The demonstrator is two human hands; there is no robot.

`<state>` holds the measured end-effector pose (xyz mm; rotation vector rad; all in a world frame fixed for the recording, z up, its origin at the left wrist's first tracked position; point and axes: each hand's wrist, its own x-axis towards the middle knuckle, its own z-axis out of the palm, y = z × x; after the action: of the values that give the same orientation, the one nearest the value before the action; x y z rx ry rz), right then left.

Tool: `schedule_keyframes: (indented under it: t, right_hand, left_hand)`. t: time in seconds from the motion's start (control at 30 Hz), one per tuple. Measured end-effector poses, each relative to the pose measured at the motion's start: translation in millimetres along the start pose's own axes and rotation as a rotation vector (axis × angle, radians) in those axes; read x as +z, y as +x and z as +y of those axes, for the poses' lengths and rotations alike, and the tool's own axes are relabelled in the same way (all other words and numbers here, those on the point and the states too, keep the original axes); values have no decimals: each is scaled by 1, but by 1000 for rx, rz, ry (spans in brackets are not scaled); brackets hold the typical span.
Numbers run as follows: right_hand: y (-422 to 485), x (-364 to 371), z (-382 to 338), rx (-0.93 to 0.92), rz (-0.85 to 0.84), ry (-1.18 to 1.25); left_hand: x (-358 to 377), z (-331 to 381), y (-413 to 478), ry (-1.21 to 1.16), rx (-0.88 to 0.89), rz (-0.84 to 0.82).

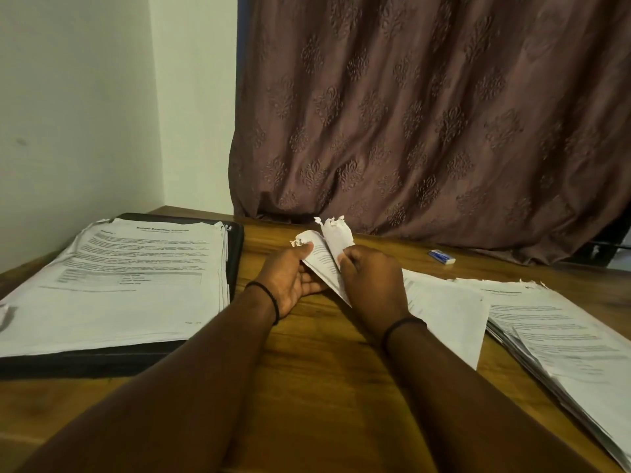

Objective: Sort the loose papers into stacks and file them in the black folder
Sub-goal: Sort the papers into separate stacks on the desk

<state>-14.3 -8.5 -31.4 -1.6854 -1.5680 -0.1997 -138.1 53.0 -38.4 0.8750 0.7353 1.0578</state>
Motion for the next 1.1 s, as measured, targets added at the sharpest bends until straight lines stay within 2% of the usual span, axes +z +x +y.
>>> schedule_keyframes:
  t: [0.17, 0.3, 0.37, 0.5, 0.6, 0.87, 1.1]
  right_hand:
    - [0, -10, -1, 90, 90, 11]
    - [0, -7, -3, 55, 136, 10]
    - [-2, -4, -3, 28, 114, 17]
    - [-7, 0, -5, -55, 11, 117]
    - [-10, 2, -8, -98, -38, 157]
    - [-6, 0, -4, 132, 34, 245]
    - [-7, -1, -2, 87, 38, 176]
  left_hand:
    - [1, -1, 1, 21, 32, 68]
    - [2, 0, 0, 30, 71, 80]
    - [1, -1, -1, 40, 72, 57]
    - [1, 0, -5, 110, 18, -111]
    - [1, -1, -5, 110, 20, -123]
    - [2, -2, -7, 67, 68, -31]
    - [0, -3, -6, 75, 80, -16]
